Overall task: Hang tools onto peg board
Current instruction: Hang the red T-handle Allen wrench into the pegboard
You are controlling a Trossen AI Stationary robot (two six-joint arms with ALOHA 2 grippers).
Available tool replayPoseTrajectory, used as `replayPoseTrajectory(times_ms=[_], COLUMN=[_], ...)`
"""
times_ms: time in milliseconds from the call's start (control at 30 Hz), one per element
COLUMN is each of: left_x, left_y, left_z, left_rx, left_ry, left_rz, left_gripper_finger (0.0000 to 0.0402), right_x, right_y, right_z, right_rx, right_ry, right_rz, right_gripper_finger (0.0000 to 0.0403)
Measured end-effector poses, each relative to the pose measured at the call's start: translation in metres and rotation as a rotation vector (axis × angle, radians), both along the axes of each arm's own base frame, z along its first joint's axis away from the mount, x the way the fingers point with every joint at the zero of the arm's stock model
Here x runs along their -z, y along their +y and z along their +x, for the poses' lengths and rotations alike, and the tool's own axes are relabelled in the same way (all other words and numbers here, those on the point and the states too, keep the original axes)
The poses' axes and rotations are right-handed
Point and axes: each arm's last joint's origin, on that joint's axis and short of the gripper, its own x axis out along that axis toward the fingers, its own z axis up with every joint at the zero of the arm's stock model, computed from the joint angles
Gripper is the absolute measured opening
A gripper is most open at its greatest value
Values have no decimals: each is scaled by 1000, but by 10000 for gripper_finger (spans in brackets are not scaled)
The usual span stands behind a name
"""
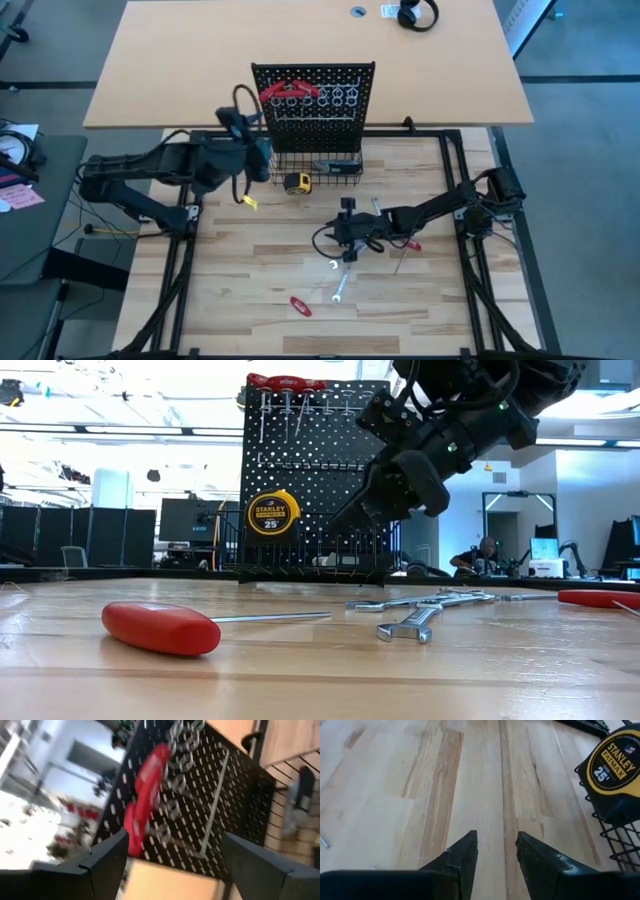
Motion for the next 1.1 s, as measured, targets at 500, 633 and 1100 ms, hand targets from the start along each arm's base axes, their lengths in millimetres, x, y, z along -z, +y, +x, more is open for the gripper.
replayPoseTrajectory(times_ms=[500,633,1100], left_x=[90,107,121], left_y=[-11,-11,-12], left_z=[-29,-23,-16], left_rx=[-160,-158,-151], left_ry=[-229,-317,-416], left_rz=[-55,-57,-72], left_gripper_finger=[306,306,306], right_x=[-102,-143,-258], right_y=[-26,-43,-97], right_z=[2,4,5], right_rx=[-2,24,127], right_ry=[-213,-233,-317], right_rz=[-212,-277,-483], right_gripper_finger=[154,181,255])
